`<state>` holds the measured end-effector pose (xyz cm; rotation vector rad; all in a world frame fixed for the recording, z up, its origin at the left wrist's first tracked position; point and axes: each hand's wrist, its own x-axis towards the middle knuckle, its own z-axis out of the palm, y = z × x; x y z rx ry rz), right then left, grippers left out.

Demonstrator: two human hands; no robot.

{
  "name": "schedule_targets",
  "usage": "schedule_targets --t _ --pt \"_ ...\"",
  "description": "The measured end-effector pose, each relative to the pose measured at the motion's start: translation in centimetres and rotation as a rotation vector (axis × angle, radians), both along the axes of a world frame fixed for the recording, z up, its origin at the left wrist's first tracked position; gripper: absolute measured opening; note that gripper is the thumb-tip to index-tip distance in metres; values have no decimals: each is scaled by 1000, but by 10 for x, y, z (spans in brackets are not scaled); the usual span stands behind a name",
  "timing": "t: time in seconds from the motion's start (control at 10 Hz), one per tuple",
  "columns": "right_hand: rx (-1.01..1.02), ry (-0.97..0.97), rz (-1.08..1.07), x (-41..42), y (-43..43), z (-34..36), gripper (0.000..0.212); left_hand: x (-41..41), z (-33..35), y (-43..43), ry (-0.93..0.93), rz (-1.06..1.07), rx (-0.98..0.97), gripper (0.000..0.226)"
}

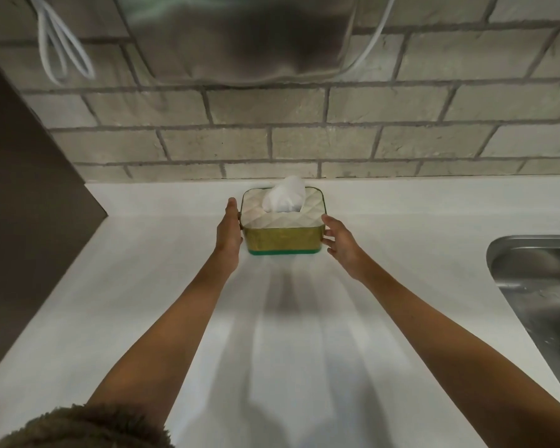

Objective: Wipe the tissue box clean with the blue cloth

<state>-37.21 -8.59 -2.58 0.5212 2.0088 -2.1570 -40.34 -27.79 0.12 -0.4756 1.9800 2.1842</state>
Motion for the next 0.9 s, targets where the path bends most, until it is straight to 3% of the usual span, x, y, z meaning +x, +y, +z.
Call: schedule_targets --t 0.2,0.5,0.6,0.9 --pt "19 -4 10 0 0 1 27 1 -1 1 -1 -13 -11 60" --pt "51 -20 24 2 -1 2 52 2 2 2 6 -35 -25 56" --pt "47 -17 32 3 0 2 44 3 2 3 35 -57 -42 57" --pt "262 10 21 34 19 26 60 20 8 4 82 -36 -204 66"
